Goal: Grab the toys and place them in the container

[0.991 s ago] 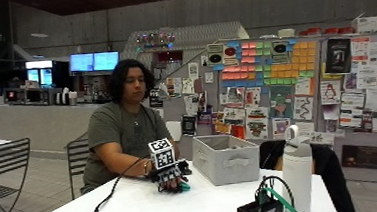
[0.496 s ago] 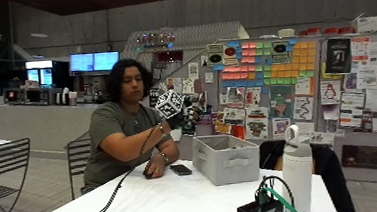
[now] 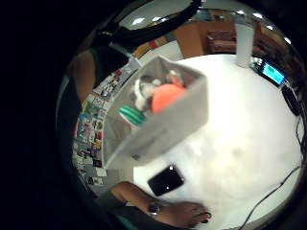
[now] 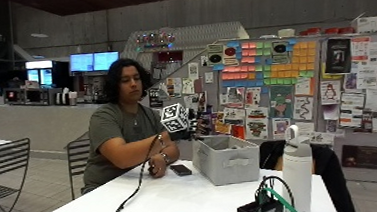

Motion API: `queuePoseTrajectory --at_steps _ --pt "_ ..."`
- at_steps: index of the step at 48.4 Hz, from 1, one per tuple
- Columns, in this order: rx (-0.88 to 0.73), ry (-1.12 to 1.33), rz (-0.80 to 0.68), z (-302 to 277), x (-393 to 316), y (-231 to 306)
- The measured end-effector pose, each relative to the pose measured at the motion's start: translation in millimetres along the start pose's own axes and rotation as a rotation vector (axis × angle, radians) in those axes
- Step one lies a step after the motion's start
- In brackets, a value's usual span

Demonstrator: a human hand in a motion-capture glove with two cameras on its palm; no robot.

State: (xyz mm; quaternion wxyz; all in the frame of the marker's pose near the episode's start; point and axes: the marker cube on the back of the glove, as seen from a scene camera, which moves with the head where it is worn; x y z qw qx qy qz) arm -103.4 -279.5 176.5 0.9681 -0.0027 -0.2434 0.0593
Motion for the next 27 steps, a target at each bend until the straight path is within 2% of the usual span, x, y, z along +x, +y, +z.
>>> queuePoseTrajectory --at_steps 12,18,22,27 --pt "0.0 0.253 -0.006 -33 78 83" --pt "0.08 0.407 -0.062 -43 115 106" --pt "0.097 0.423 -0.043 -42 136 118" --pt "0.025 0.403 0.003 -43 162 122"
